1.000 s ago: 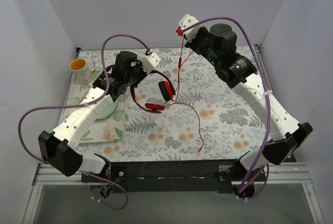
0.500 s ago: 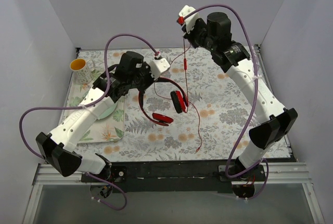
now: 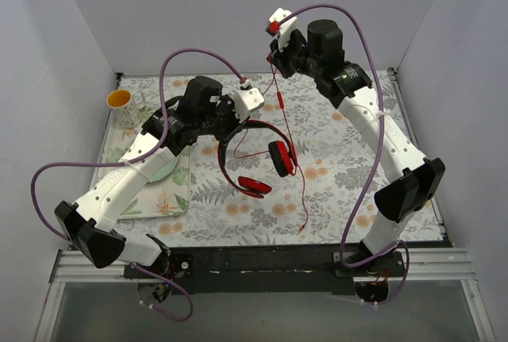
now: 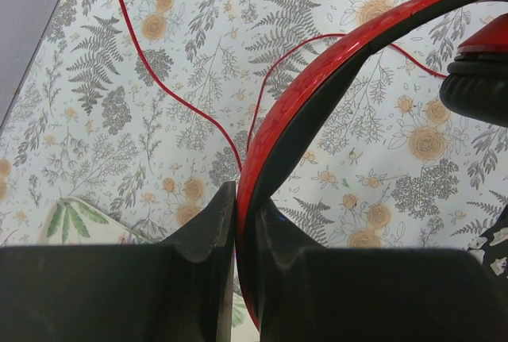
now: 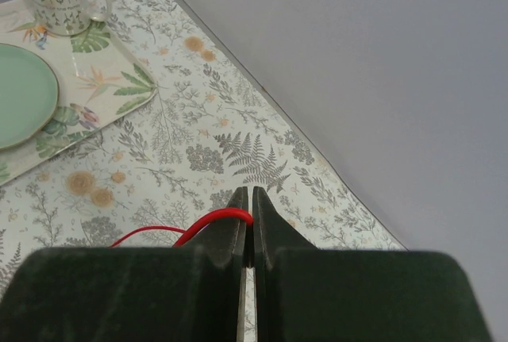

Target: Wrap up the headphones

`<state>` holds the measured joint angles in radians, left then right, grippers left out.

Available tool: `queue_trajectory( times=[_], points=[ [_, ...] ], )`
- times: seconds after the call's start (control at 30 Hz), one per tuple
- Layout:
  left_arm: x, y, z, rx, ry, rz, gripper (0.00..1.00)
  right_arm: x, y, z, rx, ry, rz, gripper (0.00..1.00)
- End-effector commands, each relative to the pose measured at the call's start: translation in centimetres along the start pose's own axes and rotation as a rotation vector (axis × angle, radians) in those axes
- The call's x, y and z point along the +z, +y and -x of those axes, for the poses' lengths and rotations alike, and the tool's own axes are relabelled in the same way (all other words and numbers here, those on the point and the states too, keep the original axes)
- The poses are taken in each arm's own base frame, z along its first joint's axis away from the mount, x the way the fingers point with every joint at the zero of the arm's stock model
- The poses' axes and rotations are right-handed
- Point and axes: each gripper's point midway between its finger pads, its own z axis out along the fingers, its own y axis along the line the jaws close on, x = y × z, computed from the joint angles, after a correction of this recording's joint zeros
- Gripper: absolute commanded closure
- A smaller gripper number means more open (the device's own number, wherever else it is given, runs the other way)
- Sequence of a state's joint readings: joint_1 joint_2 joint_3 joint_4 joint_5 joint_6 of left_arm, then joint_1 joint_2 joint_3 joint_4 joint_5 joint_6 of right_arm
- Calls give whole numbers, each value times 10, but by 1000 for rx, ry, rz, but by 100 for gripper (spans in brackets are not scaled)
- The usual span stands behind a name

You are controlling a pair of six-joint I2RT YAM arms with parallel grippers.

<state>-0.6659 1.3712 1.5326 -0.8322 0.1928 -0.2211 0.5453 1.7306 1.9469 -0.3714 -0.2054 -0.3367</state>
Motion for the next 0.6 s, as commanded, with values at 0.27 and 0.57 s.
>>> queue_trajectory(
  times=[0.27, 0.57],
  points=[
    [22, 10, -3, -23, 52, 48, 100, -18, -17, 57, 28, -149, -77, 99],
    [30, 17, -3, -27, 69, 78, 100, -20, -20, 63, 35, -147, -88, 99]
  ],
)
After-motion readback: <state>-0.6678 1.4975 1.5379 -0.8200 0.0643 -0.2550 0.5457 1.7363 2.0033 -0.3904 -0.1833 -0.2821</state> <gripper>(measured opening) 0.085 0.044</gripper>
